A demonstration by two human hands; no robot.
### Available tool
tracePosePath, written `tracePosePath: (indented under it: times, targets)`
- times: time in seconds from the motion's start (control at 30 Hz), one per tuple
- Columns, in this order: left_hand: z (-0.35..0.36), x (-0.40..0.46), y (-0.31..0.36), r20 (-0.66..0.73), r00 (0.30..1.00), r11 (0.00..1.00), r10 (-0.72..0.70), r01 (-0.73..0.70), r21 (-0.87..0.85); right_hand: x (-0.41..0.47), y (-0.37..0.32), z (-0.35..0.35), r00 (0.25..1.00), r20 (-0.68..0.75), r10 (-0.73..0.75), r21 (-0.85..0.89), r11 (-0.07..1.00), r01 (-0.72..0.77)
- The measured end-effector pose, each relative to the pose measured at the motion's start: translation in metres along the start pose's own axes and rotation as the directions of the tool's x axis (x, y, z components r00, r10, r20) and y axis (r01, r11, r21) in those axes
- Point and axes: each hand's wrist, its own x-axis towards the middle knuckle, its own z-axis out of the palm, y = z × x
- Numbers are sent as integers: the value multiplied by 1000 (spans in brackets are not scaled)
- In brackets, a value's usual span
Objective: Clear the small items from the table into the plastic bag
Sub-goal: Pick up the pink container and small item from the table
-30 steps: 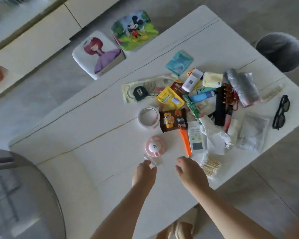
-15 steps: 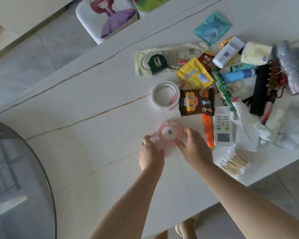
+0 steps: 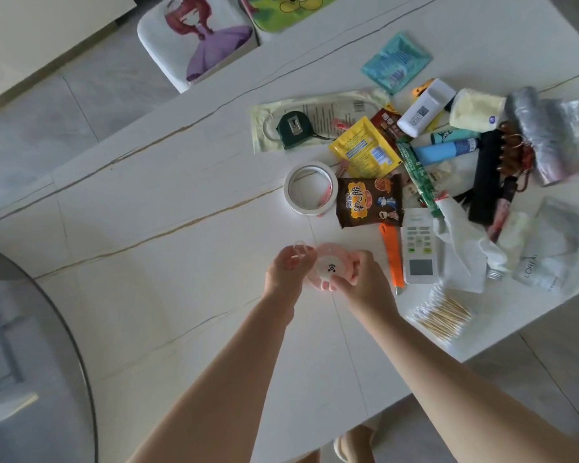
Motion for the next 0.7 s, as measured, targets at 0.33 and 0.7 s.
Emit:
tracePosePath:
  times: [0.33, 0.7]
  targets:
    - [39, -29, 2, 271, 955, 992, -123, 125, 10, -38, 28, -49, 997, 77, 29, 196, 980, -44]
    - [67, -37, -33, 346, 910, 973, -229, 220, 64, -56, 93, -68, 945, -319, -71, -207, 978, 4]
